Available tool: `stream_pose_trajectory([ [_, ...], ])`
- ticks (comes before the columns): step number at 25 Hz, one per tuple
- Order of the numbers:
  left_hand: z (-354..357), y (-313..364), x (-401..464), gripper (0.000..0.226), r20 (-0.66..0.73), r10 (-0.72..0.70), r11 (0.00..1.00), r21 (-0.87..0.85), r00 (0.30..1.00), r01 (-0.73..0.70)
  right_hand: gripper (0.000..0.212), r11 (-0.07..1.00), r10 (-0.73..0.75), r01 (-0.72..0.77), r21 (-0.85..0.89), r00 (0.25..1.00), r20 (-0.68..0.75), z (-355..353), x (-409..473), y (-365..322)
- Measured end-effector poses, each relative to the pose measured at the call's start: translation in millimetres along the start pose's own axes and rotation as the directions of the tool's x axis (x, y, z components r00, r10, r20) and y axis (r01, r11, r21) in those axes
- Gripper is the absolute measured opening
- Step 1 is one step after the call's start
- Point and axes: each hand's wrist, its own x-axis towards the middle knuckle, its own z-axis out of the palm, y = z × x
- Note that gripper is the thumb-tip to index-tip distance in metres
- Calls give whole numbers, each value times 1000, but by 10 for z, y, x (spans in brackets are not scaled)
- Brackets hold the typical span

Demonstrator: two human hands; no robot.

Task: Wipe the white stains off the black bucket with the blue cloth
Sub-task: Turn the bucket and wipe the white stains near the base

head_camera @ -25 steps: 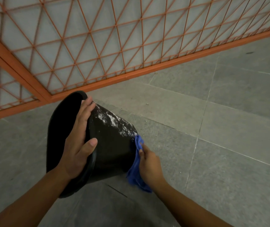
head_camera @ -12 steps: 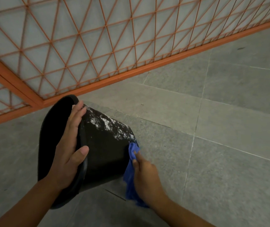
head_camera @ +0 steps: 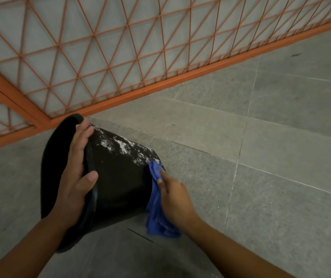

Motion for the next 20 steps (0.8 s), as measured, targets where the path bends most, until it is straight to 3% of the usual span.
stream_pose_trajectory([
  [5, 11, 40, -76, 90, 11, -15, 1000, -20, 1000, 15, 26, 987, 160, -160, -7, 986, -40, -15, 89, 149],
  [9, -37, -14, -62, 79, -15, 14, 1000, 3, 1000, -14, 36, 999, -15, 16, 35, 1000, -14, 60, -167, -74],
  [15, -9, 56, -86, 90, 11, -4, 1000, -10, 1000, 4, 32, 995, 104, -104, -7, 994, -10, 22, 74, 62],
  [20, -6, 59, -81, 90, 17, -5, 1000, -7, 1000, 5, 40, 997, -22, 20, 78, 999, 23, 99, -90, -183],
])
